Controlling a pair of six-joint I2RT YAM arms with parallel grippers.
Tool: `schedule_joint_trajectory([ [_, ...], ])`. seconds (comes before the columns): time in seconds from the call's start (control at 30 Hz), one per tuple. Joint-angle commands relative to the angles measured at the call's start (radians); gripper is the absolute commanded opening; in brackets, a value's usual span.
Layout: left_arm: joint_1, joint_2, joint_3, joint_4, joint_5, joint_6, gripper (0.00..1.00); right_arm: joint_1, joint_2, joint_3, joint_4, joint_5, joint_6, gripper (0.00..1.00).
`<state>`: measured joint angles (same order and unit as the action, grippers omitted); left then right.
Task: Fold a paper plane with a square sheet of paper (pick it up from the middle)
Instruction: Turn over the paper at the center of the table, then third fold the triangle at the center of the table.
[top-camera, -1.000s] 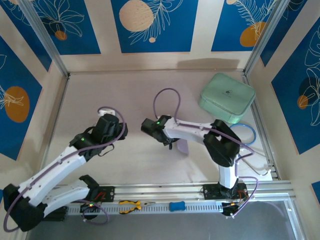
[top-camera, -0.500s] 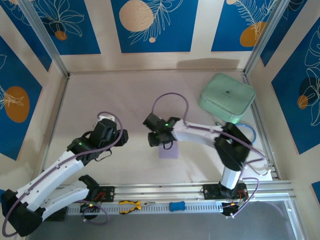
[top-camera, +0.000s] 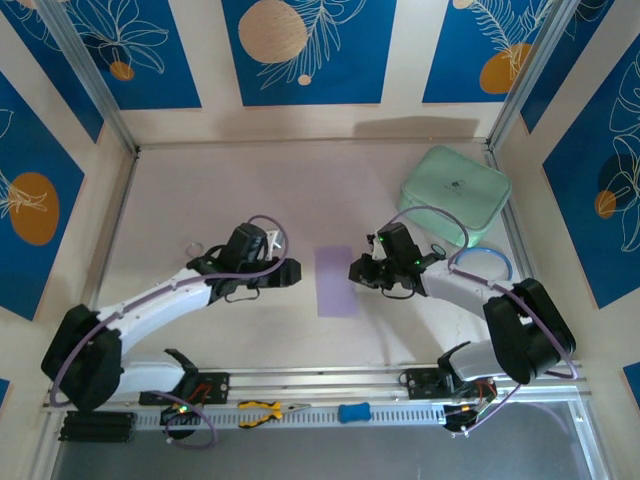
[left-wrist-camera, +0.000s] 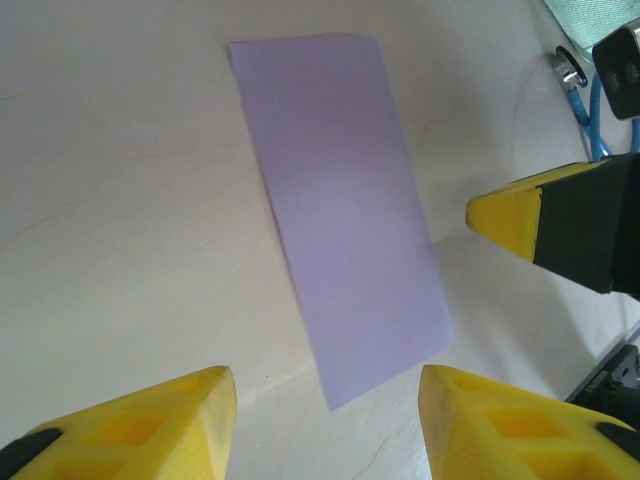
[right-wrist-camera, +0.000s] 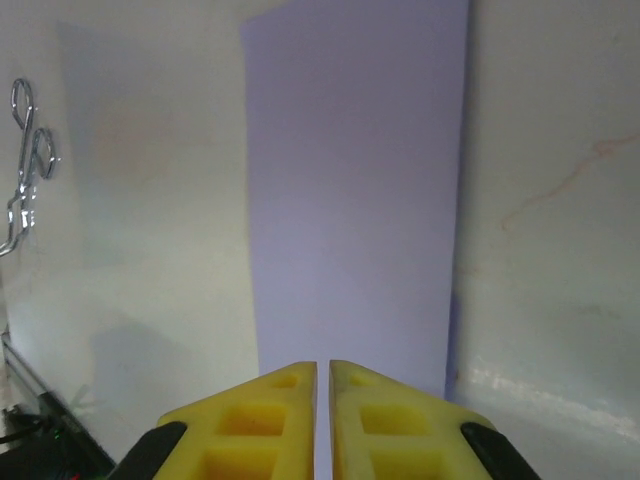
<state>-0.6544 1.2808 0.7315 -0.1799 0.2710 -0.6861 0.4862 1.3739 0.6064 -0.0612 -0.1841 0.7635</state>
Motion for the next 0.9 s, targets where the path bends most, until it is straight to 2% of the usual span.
schedule_joint_trajectory([
  [0.0, 0.008, 0.051, -0.023, 0.169, 0.088, -0.067, 0.52, -0.027, 0.024, -0.016, 0.111, -0.124, 0.015, 0.11],
  [0.1, 0.007, 0.092, -0.053, 0.257, 0.118, -0.108, 0.52, -0.028, 0.068, -0.029, 0.17, -0.155, 0.016, 0.11],
  [0.4, 0.008, 0.21, -0.028, 0.281, 0.154, -0.11, 0.53, -0.05, 0.211, -0.051, 0.254, -0.184, 0.014, 0.1],
  [0.87, -0.001, 0.352, -0.021, 0.356, 0.198, -0.157, 0.54, -0.077, 0.296, -0.191, 0.405, -0.201, 0.043, 0.1],
])
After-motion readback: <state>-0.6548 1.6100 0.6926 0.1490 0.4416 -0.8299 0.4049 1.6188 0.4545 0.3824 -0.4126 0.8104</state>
